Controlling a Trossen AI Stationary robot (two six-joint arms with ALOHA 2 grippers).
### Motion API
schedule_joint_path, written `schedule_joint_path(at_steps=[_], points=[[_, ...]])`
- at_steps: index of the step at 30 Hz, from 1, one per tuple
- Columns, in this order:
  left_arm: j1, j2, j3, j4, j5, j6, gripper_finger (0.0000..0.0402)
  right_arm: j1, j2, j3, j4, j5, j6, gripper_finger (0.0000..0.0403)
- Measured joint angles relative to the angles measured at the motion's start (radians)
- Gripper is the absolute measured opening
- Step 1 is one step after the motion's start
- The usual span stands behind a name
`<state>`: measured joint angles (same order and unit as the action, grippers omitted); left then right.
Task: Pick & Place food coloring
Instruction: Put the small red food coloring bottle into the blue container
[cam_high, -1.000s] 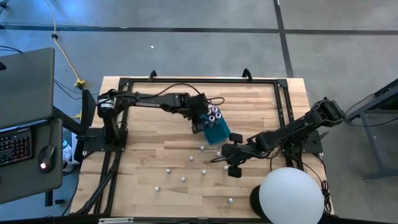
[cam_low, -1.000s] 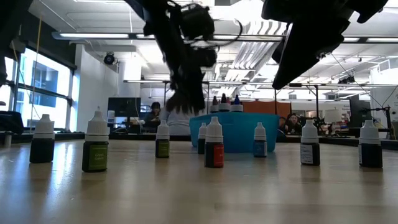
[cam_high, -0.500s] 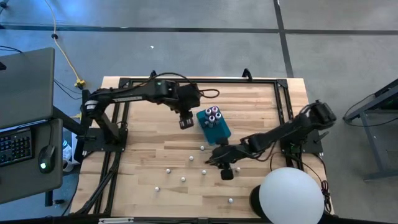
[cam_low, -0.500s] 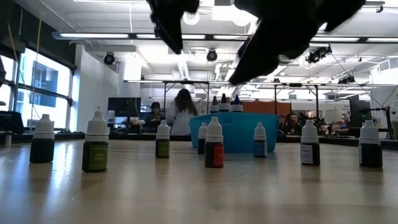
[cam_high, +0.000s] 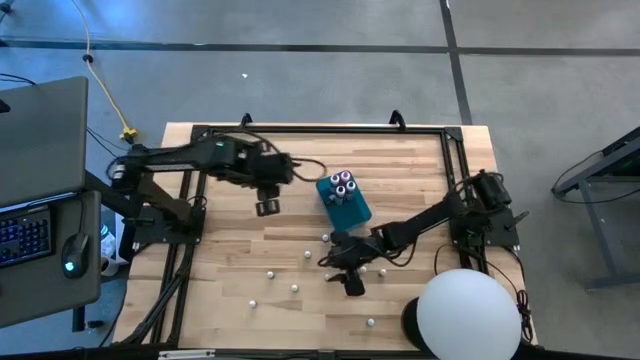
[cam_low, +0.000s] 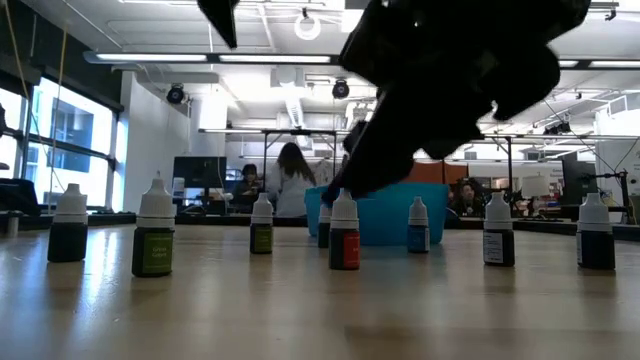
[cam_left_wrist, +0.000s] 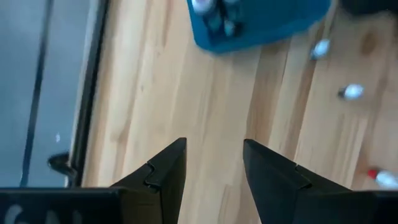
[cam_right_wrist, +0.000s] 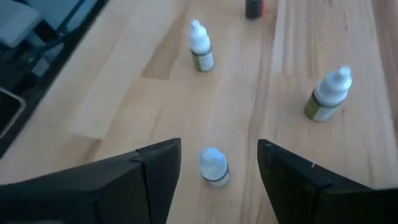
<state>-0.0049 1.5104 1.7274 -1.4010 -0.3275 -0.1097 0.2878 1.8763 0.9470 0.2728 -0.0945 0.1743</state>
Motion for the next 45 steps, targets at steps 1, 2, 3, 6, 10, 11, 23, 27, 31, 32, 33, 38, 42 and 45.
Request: schedule_joint_path(at_steps=[1,2,3,6,10,11,23,27,31,32,33,38,42,45], points=[[-0.004,-0.023,-0.009,0.010,-0.001,-0.002,0.0154,0.000,0.008,0.000,-0.002,0.003,0.002,0.0204],[-0.003,-0.053,-0.028,-0.003,-0.001,-0.010,0.0154,0.000,0.017,0.000,0.006,0.006,0.002,0.0204],[-0.003,-0.085,-0.052,-0.015,0.001,-0.020,0.0154,-0.001,0.025,0.000,0.022,0.005,0.001,0.0204],[-0.003,-0.188,-0.144,0.091,0.002,-0.038,0.0154,-0.001,0.047,0.000,0.044,0.004,0.001,0.0204],[-0.004,-0.375,-0.402,0.324,0.023,-0.065,0.0154,-0.002,0.061,0.000,0.048,-0.043,0.008,0.0192],[-0.004,-0.433,-0.482,0.405,0.040,-0.053,0.0154,-0.002,0.063,0.000,0.051,-0.042,0.009,0.0185],[-0.002,-0.696,-1.341,1.443,0.283,0.104,0.0154,-0.045,0.060,0.000,0.062,-0.069,0.086,0.0056],[-0.002,-0.698,-1.434,1.588,0.283,0.038,0.0154,-0.059,0.001,-0.001,0.045,-0.122,0.116,0.0056],[-0.002,-0.697,-1.451,1.580,0.273,-0.035,0.0154,-0.065,-0.141,-0.001,-0.041,-0.053,0.089,0.0059],[-0.002,-0.697,-1.451,1.586,0.273,-0.051,0.0154,-0.066,-0.187,-0.001,-0.089,0.003,0.071,0.0062],[-0.002,-0.698,-1.451,1.586,0.273,-0.059,0.0154,-0.066,-0.233,0.000,-0.144,0.085,0.051,0.0065],[-0.002,-0.697,-1.451,1.586,0.274,-0.109,0.0154,-0.076,-0.380,0.001,-0.437,0.556,0.085,0.0064],[-0.002,-0.697,-1.451,1.586,0.288,-0.144,0.0154,-0.130,-0.384,0.000,-0.548,0.580,0.161,0.0061],[-0.002,-0.697,-1.451,1.586,0.287,-0.190,0.0154,-0.178,-0.341,-0.007,-0.535,0.531,0.165,0.0065]])
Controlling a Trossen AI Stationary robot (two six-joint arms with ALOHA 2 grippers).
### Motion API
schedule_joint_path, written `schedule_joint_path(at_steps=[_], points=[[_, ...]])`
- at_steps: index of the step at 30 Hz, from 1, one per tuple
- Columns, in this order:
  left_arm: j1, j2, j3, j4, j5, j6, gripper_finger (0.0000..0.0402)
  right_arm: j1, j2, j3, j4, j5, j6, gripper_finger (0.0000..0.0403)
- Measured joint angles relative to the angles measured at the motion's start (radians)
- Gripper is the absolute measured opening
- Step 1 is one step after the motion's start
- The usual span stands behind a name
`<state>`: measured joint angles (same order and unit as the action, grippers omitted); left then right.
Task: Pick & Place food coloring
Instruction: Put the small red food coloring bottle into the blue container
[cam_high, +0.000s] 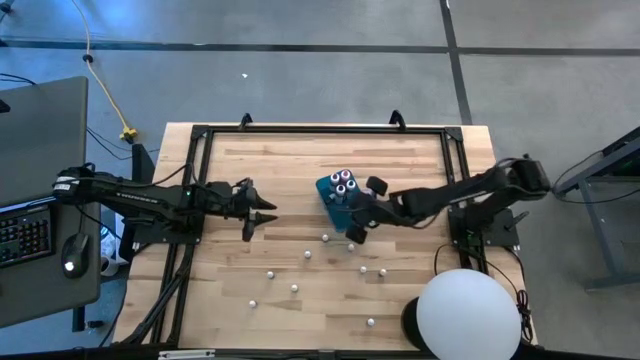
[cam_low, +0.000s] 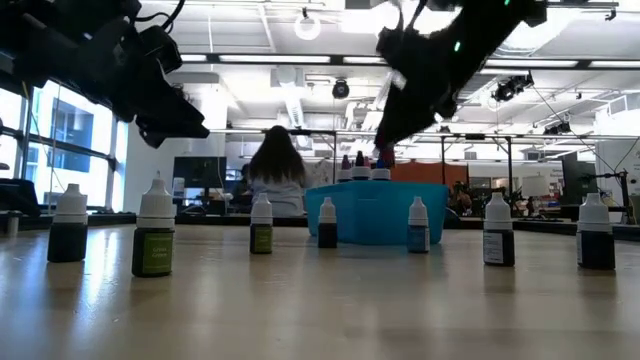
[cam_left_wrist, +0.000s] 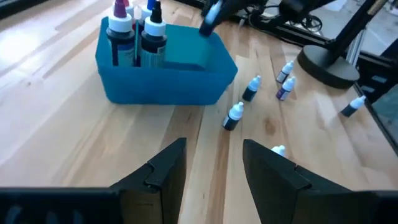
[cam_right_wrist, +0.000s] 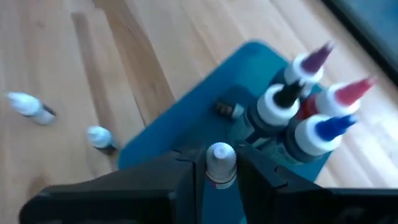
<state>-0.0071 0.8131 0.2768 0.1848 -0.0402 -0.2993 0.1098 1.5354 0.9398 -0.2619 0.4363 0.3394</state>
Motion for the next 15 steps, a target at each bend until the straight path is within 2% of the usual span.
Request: schedule_joint_path(at_steps=[4,10,15], points=[[0.000,0.000,0.000,-0.006,-0.013,-0.020,0.0154,-0.048,0.053,-0.037,0.065,-0.062,0.001,0.0069],[0.000,0.030,0.000,-0.006,-0.070,0.004,0.0154,-0.092,0.071,-0.054,0.076,-0.084,0.048,0.0077],[0.000,0.111,0.001,0.058,-0.055,0.014,0.0154,-0.106,0.069,-0.054,0.072,-0.116,0.046,0.0103]])
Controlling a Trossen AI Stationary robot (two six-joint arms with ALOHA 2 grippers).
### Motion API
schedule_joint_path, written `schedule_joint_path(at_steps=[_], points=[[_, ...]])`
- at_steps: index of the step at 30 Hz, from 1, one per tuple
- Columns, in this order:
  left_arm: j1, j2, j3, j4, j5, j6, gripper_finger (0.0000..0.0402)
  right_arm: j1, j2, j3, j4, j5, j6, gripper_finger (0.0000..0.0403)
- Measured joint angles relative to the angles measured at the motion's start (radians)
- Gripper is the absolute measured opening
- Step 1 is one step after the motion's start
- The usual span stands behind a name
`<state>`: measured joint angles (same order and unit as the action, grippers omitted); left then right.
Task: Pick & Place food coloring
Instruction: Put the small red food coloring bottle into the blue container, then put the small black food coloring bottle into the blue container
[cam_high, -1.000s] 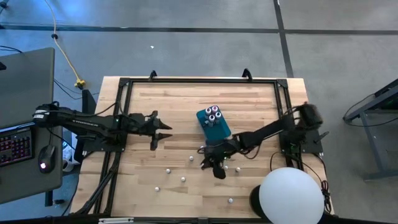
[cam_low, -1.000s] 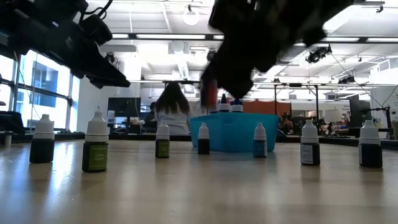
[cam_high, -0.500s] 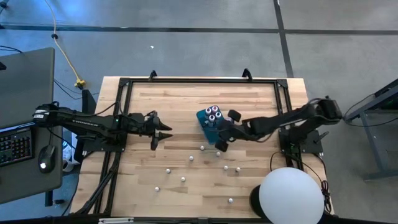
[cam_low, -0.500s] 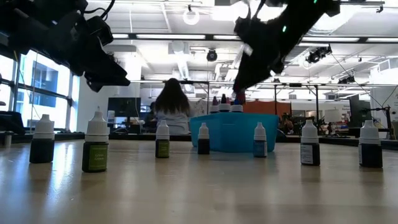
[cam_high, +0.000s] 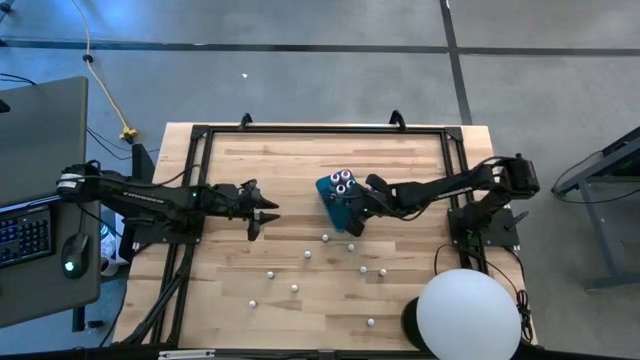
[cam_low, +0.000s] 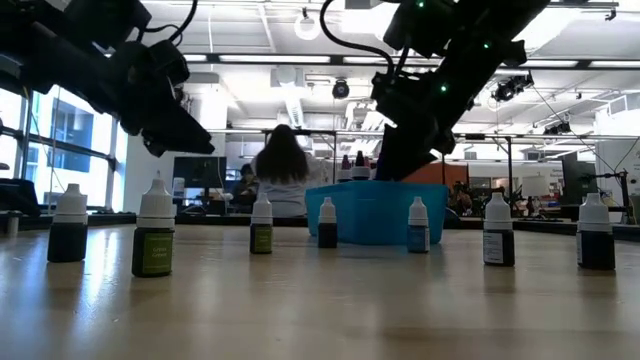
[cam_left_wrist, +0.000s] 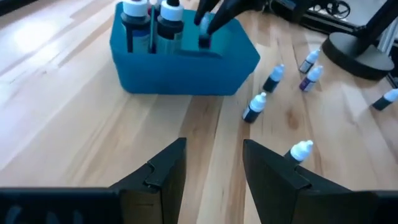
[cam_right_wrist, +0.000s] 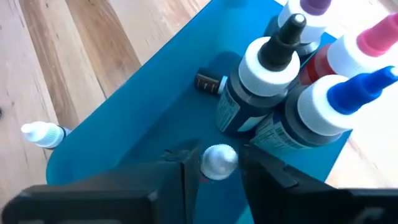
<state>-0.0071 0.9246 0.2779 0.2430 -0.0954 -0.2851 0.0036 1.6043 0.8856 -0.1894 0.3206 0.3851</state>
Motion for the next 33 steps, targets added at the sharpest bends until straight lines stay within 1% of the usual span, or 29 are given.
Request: schedule_joint_path(at_steps=[5,8,11,15,21,23,27,29,33], points=[[0.000,0.123,0.007,0.210,0.043,0.058,0.0154,0.001,0.000,0.000,-0.005,0.010,0.000,0.0133],[0.000,0.209,0.041,0.285,0.071,0.071,0.0154,0.001,0.000,0.000,-0.005,0.010,-0.001,0.0149],[0.000,0.295,0.101,0.287,0.086,0.071,0.0154,0.001,0.000,0.000,-0.001,0.010,-0.011,0.0160],[0.000,0.444,0.198,0.282,0.094,0.076,0.0154,0.001,0.000,0.000,0.000,0.010,-0.010,0.0164],[0.000,0.624,0.340,0.280,0.222,0.098,0.0154,0.002,0.000,0.000,0.000,0.011,-0.019,0.0159],[0.000,0.674,0.375,0.271,0.244,0.098,0.0154,0.002,-0.001,0.000,-0.001,0.017,-0.024,0.0158],[0.000,0.741,0.440,0.239,0.267,0.098,0.0154,0.002,-0.001,0.000,-0.001,0.027,-0.026,0.0156],[0.000,0.765,0.455,0.215,0.269,0.098,0.0154,0.003,-0.001,0.000,0.000,0.024,-0.026,0.0156],[0.000,0.815,0.480,0.223,0.269,0.098,0.0154,0.003,-0.001,0.000,0.001,0.008,-0.027,0.0156]])
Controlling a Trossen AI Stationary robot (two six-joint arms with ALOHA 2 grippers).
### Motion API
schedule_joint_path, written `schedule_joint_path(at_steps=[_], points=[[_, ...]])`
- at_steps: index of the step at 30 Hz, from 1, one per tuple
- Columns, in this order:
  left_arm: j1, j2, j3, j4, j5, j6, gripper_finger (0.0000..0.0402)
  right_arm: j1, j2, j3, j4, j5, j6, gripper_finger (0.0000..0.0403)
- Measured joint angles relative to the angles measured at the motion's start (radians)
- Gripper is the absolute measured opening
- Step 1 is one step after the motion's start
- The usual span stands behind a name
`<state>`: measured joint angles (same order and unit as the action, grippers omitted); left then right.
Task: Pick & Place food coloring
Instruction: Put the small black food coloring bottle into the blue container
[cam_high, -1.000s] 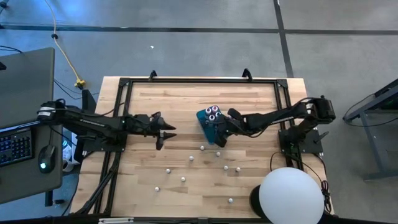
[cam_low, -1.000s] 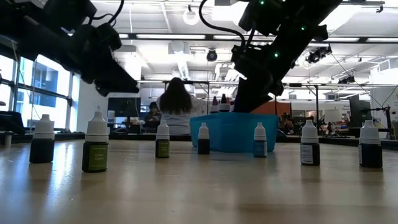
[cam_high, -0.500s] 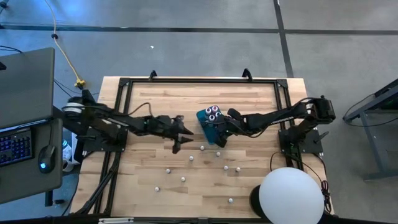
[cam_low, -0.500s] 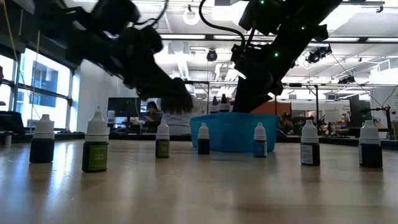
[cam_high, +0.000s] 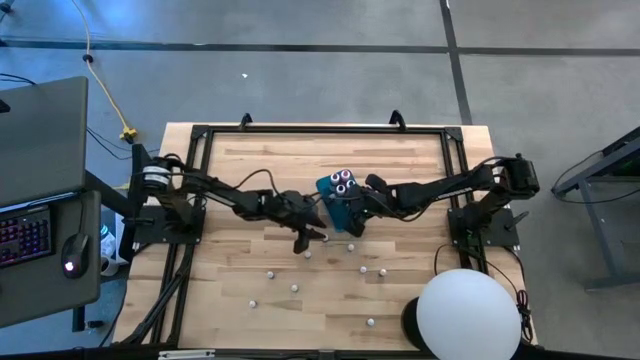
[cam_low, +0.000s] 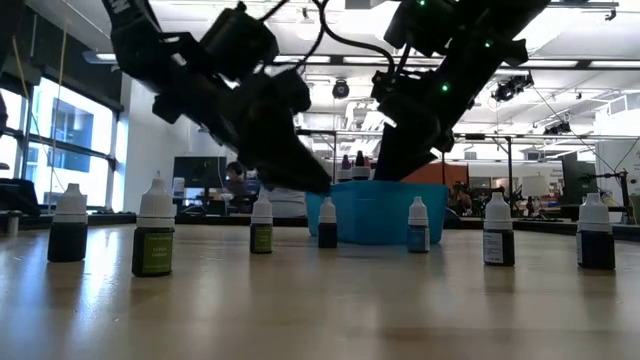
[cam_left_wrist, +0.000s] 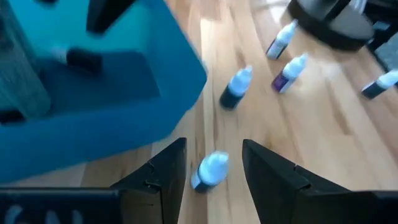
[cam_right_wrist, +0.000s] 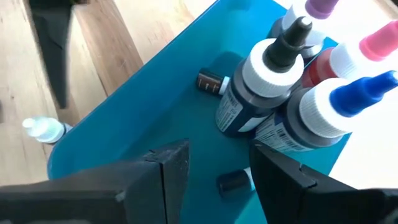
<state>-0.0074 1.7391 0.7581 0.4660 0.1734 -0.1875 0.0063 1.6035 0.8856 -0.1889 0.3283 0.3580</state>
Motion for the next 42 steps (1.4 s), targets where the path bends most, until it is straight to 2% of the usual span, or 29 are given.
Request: schedule_joint_path(at_steps=[19,26,28,35,38,42], points=[[0.000,0.035,-0.001,0.016,0.018,0.000,0.0154,0.003,0.000,0.001,-0.001,-0.009,0.000,0.0155],[-0.008,0.136,0.010,0.120,0.003,-0.001,0.0154,0.003,0.000,0.001,-0.002,-0.010,0.000,0.0155],[-0.015,0.165,0.012,0.106,-0.006,0.005,0.0154,0.003,-0.001,0.001,-0.002,-0.010,0.000,0.0156],[-0.020,0.164,0.039,0.081,-0.029,0.027,0.0153,0.003,0.000,0.001,-0.006,-0.014,0.000,0.0156],[-0.020,0.164,0.042,0.085,-0.047,0.027,0.0137,0.003,0.000,0.001,-0.006,-0.014,0.000,0.0156],[-0.019,0.164,0.042,0.084,-0.048,0.027,0.0088,0.003,0.000,0.001,-0.006,-0.023,0.000,0.0156]])
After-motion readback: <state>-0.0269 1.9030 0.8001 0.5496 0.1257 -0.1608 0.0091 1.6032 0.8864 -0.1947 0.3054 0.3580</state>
